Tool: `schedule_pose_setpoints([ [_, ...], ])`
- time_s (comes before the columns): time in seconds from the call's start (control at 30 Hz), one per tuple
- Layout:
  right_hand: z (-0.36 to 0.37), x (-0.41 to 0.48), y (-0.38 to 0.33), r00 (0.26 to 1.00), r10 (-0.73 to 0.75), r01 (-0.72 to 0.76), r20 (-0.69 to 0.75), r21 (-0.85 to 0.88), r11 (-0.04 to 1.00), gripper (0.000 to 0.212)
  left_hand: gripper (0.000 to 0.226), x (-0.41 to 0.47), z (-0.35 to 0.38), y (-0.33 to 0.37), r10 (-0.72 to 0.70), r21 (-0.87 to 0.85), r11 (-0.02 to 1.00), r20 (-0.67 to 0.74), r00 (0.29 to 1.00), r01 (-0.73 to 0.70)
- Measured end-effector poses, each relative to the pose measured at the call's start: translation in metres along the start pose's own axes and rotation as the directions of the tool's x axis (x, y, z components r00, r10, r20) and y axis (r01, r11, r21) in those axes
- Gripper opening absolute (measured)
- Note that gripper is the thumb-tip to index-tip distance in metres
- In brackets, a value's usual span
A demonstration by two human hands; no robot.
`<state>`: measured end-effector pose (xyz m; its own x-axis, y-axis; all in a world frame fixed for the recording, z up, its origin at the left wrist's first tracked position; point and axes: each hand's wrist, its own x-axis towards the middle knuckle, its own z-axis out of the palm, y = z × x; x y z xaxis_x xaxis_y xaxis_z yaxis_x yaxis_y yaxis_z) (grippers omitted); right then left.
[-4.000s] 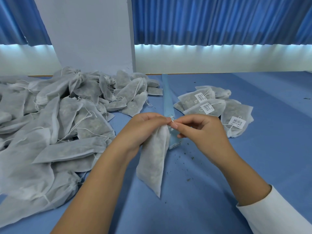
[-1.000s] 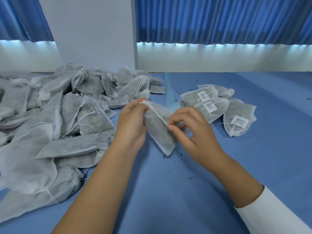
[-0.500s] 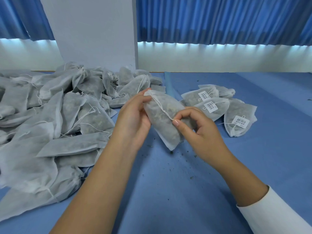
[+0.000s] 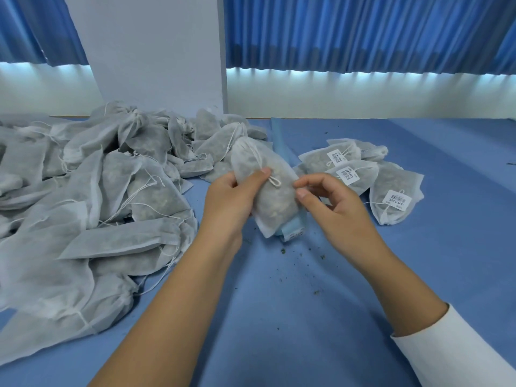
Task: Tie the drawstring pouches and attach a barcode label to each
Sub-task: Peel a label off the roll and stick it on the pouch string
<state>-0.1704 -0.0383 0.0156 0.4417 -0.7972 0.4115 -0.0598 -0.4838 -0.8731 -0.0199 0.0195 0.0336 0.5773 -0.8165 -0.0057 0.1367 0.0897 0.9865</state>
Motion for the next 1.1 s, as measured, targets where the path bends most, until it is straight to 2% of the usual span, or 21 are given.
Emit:
schedule_pose_setpoints([
  [0.07,-0.007,0.004,0.004,0.998,0.064,-0.067,-0.025,-0.114,0.991,0.019,0.013,0.007,-0.007,0.000,0.014,-0.048,0.999,-0.061,0.998,-0.017],
  [0.13,-0.015,0.007,0.009,0.985,0.170,-0.165,0.012,-0.190,0.968,0.033,0.013,0.015,-0.015,0.000,0.011,-0.123,0.992,-0.136,0.991,-0.028],
  [0.23,-0.019,0.007,0.014,0.921,0.330,-0.293,0.209,-0.189,0.937,0.057,0.016,0.024,-0.026,0.000,-0.001,-0.214,0.976,-0.229,0.973,-0.050],
  [0.3,-0.017,0.007,0.019,0.891,0.346,-0.301,0.293,-0.188,0.935,0.063,0.013,0.029,-0.032,0.001,-0.007,-0.254,0.965,-0.254,0.967,-0.059],
  [0.4,-0.011,0.008,0.026,0.916,0.301,-0.255,0.266,-0.194,0.947,0.055,0.011,0.033,-0.038,0.000,-0.028,-0.269,0.962,-0.236,0.971,-0.038],
  [0.53,-0.007,0.010,0.028,0.942,0.270,-0.246,0.199,-0.137,0.960,0.036,0.023,0.036,-0.037,-0.003,-0.077,-0.291,0.956,-0.192,0.978,0.018],
  [0.73,-0.005,0.007,0.024,0.948,0.271,-0.276,0.169,0.003,0.961,0.028,0.015,0.036,-0.026,-0.007,-0.047,-0.335,0.941,-0.010,0.999,0.041],
  [0.77,-0.005,0.008,0.024,0.949,0.275,-0.282,0.157,0.026,0.959,0.027,0.023,0.035,-0.023,-0.008,-0.031,-0.330,0.943,0.024,0.999,0.037],
  [0.87,-0.004,0.007,0.025,0.952,0.271,-0.281,0.143,0.059,0.958,0.017,0.068,0.032,-0.014,-0.012,-0.037,-0.271,0.960,0.117,0.992,0.068],
  [0.93,-0.003,0.007,0.026,0.958,0.250,-0.257,0.140,0.038,0.966,0.011,0.079,0.031,-0.007,-0.016,-0.093,-0.182,0.975,0.177,0.980,0.126],
  [1.0,-0.004,0.008,0.027,0.961,0.237,-0.238,0.145,-0.006,0.971,0.006,0.064,0.032,-0.002,-0.023,-0.140,-0.095,0.982,0.199,0.970,0.162],
  [1.07,-0.004,0.008,0.026,0.964,0.214,-0.204,0.158,-0.080,0.976,0.010,0.043,0.033,-0.001,-0.029,-0.145,-0.055,0.986,0.204,0.968,0.159],
  [1.1,-0.005,0.008,0.027,0.969,0.191,-0.169,0.155,-0.144,0.975,0.010,0.043,0.034,-0.002,-0.029,-0.146,-0.048,0.986,0.212,0.966,0.160],
])
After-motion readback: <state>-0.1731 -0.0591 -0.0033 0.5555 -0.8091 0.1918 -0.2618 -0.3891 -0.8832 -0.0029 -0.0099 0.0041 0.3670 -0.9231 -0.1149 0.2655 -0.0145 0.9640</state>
